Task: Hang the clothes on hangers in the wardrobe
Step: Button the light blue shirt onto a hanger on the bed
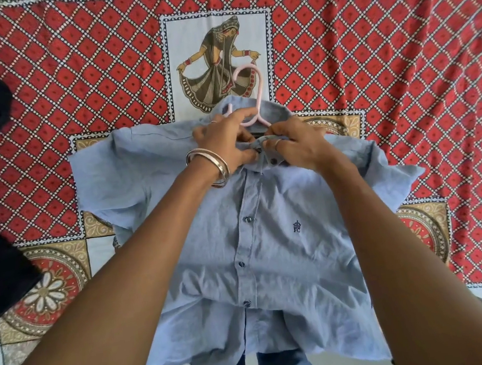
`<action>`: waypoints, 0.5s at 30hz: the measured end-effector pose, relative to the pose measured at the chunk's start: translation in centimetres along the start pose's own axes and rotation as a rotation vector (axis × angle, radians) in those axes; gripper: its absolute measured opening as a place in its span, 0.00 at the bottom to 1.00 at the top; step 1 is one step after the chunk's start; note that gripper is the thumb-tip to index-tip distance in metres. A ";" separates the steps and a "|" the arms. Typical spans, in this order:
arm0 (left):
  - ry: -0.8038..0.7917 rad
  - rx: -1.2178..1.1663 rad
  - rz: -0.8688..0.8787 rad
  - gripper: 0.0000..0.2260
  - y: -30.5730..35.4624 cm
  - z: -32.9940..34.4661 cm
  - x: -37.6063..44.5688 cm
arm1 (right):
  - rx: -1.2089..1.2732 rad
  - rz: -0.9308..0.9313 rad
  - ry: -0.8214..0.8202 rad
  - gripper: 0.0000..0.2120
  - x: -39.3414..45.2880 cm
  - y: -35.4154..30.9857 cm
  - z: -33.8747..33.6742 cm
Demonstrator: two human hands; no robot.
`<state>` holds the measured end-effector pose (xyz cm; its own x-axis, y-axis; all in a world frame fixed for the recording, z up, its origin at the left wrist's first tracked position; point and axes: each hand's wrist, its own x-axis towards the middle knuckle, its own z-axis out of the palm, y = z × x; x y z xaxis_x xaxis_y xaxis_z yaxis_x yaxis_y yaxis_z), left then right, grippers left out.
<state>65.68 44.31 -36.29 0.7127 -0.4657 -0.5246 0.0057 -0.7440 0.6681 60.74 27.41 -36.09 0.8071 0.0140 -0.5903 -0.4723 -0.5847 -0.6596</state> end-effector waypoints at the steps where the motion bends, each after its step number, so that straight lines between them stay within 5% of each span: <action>1: 0.015 -0.023 0.013 0.33 -0.1 0.1 0.0 | -0.015 0.022 0.013 0.12 0.1 -0.1 0.1; 5: 0.112 0.085 0.018 0.34 0.7 -0.1 -0.4 | -0.161 0.018 0.089 0.15 0.1 0.1 0.0; 10: 0.492 0.215 -0.134 0.30 -2.4 -2.1 -1.3 | -0.047 0.069 0.454 0.11 1.3 -0.9 -0.3; 15: 0.264 0.432 -0.369 0.39 -7.4 -4.4 -2.6 | -0.297 0.267 0.405 0.14 4.8 -3.3 1.1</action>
<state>66.88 53.11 -37.59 0.8674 -0.0485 -0.4952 0.0391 -0.9855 0.1651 65.77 30.26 -37.25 0.7725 -0.4437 -0.4543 -0.6059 -0.7291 -0.3183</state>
